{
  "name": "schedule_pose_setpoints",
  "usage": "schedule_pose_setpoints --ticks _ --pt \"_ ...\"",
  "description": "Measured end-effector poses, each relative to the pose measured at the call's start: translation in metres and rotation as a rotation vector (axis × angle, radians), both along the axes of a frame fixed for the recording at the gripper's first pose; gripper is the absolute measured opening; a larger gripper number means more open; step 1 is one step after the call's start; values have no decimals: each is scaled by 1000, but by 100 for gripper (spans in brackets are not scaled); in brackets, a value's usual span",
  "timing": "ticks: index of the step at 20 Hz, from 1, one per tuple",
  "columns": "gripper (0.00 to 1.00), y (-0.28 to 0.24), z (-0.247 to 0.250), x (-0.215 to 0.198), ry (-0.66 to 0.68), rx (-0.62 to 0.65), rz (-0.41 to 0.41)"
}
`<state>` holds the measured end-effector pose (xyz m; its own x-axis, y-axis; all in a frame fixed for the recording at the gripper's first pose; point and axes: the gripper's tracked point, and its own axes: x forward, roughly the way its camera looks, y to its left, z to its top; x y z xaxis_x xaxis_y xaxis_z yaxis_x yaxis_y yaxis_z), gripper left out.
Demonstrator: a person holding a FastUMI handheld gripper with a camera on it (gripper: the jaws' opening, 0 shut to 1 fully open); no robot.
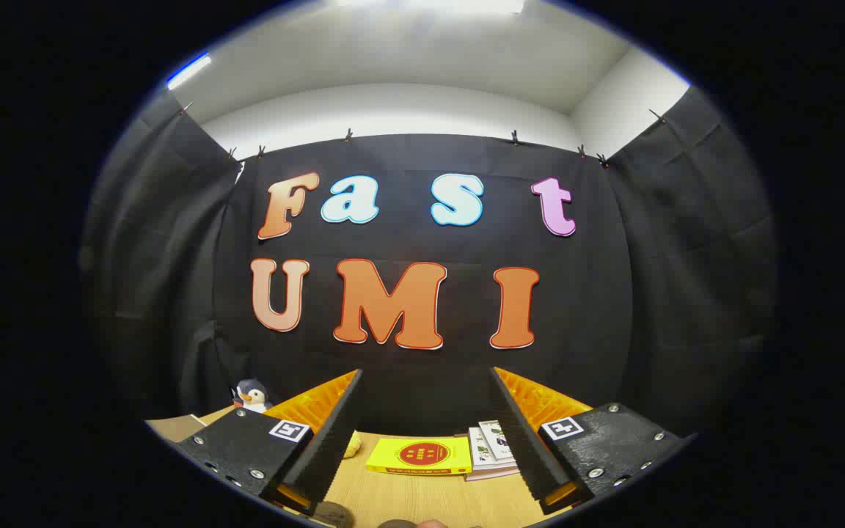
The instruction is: Open the storage box then place both shoes into the box .Put the left shoe in first, then the right shoe, with the right side of both shoes facing outward in a uniform manner.
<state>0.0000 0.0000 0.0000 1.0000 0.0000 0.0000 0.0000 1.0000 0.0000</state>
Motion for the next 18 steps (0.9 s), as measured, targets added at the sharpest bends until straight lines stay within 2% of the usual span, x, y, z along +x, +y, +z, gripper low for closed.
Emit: schedule_pose_setpoints --ticks 4,12,18 --pt "99 9 3 2 2 6 35" --pt "99 14 -1 1 16 0 52" --pt "99 37 -18 -6 68 -6 120"
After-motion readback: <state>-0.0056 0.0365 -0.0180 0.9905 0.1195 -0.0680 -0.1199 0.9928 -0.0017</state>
